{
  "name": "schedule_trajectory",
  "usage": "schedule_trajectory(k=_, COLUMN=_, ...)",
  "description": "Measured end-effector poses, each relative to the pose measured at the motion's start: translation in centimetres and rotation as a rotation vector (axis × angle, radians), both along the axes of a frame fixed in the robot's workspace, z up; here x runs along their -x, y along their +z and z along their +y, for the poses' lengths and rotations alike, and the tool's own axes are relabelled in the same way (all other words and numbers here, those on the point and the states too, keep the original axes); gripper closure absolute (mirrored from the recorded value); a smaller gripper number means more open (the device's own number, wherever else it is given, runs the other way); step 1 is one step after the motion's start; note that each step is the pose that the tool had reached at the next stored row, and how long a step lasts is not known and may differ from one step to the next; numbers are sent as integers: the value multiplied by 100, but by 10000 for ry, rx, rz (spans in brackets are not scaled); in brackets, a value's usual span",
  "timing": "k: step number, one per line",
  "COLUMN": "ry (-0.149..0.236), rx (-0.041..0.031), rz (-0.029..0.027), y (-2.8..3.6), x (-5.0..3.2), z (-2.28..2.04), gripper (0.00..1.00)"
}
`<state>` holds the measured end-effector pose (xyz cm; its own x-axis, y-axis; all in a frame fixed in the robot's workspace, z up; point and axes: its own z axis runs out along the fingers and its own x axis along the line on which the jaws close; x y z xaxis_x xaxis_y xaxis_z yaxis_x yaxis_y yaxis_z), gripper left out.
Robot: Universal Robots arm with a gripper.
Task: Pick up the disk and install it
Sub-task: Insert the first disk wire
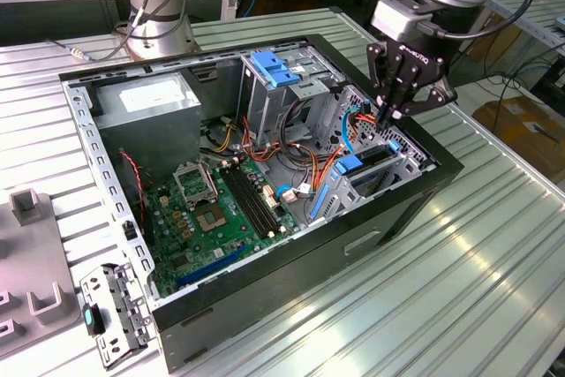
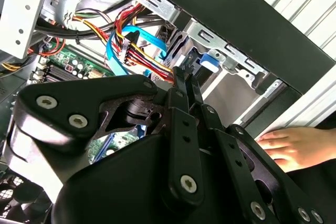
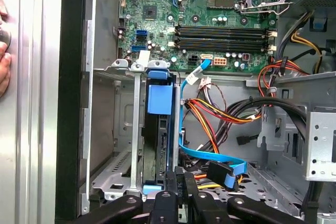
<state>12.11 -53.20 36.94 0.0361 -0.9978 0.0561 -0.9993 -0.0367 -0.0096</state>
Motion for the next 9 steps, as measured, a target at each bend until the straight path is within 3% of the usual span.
schedule_trajectory(k=6, ry=40, rx=-2, rz=0, y=-2, x=0, z=-16, gripper=83)
schedule_trajectory(k=9, ry=75, rx=-16, rz=0, y=-12, x=5, z=-68, gripper=83)
